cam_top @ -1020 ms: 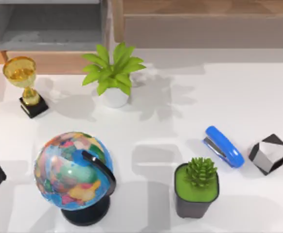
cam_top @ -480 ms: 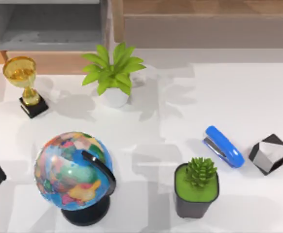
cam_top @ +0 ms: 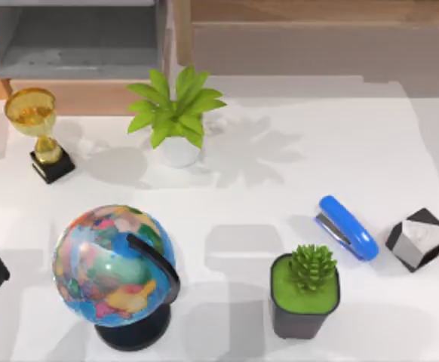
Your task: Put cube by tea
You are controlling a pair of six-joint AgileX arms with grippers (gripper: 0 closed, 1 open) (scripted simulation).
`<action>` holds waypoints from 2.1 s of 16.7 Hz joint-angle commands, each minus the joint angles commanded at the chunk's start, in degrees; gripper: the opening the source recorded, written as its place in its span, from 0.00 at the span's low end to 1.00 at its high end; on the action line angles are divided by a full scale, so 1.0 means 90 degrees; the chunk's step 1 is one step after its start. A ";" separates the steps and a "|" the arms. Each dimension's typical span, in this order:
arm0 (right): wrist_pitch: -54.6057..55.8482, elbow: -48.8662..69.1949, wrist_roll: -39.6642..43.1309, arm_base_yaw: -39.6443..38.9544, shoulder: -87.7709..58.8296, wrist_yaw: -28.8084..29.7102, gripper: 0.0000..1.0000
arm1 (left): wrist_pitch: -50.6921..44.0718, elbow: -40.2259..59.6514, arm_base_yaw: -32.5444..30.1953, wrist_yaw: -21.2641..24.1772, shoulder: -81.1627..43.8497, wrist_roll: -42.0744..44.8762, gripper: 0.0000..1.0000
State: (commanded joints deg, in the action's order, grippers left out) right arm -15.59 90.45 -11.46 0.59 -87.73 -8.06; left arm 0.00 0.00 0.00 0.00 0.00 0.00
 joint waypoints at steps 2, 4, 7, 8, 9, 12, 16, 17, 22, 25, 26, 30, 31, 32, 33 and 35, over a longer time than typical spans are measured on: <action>-0.0837 -0.0717 -0.0353 -0.0549 0.0387 0.0137 0.00 | 0.0000 0.0000 0.0000 0.0000 0.0000 0.0000 1.00; -0.1713 -0.1517 -0.0709 -0.1121 0.0721 0.0281 0.00 | 0.0000 0.0000 0.0000 0.0000 0.0000 0.0000 1.00; -0.3001 -0.2751 -0.1206 -0.1952 0.1151 0.0497 0.00 | 0.0000 0.0000 0.0000 0.0000 0.0000 0.0000 1.00; -0.3399 -0.3149 -0.1356 -0.2207 0.1279 0.0568 0.00 | 0.0000 0.0000 0.0000 0.0000 0.0000 0.0000 1.00; -0.3774 -0.3530 -0.1497 -0.2446 0.1401 0.0637 0.00 | 0.0000 0.0000 0.0000 0.0000 0.0000 0.0000 1.00; -0.4715 -0.4510 -0.1859 -0.3039 0.1725 0.0818 0.00 | 0.0000 0.0000 0.0000 0.0000 0.0000 0.0000 1.00; -0.5358 -0.5197 -0.2125 -0.3433 0.1987 0.0958 0.00 | 0.0000 0.0000 0.0000 0.0000 0.0000 0.0000 1.00; -0.5384 -0.5225 -0.2136 -0.3449 0.1998 0.0965 0.00 | 0.0000 0.0000 0.0000 0.0000 0.0000 0.0000 1.00; -0.5370 -0.5211 -0.2139 -0.3423 0.1968 0.0949 0.00 | 0.0000 0.0000 0.0000 0.0000 0.0000 0.0000 1.00; -0.5299 -0.5178 -0.2152 -0.3428 0.1997 0.0844 0.00 | 0.0000 0.0000 0.0000 0.0000 0.0000 0.0000 1.00; -0.5259 -0.5169 -0.2163 -0.3433 0.2015 0.0790 0.00 | 0.0000 0.0000 0.0000 0.0000 0.0000 0.0000 1.00; -0.5074 -0.5191 -0.2216 -0.3459 0.2088 0.0603 0.00 | 0.0000 0.0000 0.0000 0.0000 0.0000 0.0000 1.00; -0.5029 -0.5209 -0.2228 -0.3466 0.2102 0.0576 0.00 | 0.0000 0.0000 0.0000 0.0000 0.0000 0.0000 1.00; -0.4987 -0.5229 -0.2239 -0.3471 0.2115 0.0559 0.00 | 0.0000 0.0000 0.0000 0.0000 0.0000 0.0000 1.00; -0.4948 -0.5248 -0.2250 -0.3475 0.2126 0.0554 0.00 | 0.0000 0.0000 0.0000 0.0000 0.0000 0.0000 1.00; -0.4887 -0.5284 -0.2261 -0.3479 0.2134 0.0583 0.00 | 0.0000 0.0000 0.0000 0.0000 0.0000 0.0000 1.00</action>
State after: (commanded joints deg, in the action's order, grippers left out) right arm -59.57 42.89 -31.80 -30.72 -68.53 -2.82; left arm 0.00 0.00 0.00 0.00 0.00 0.00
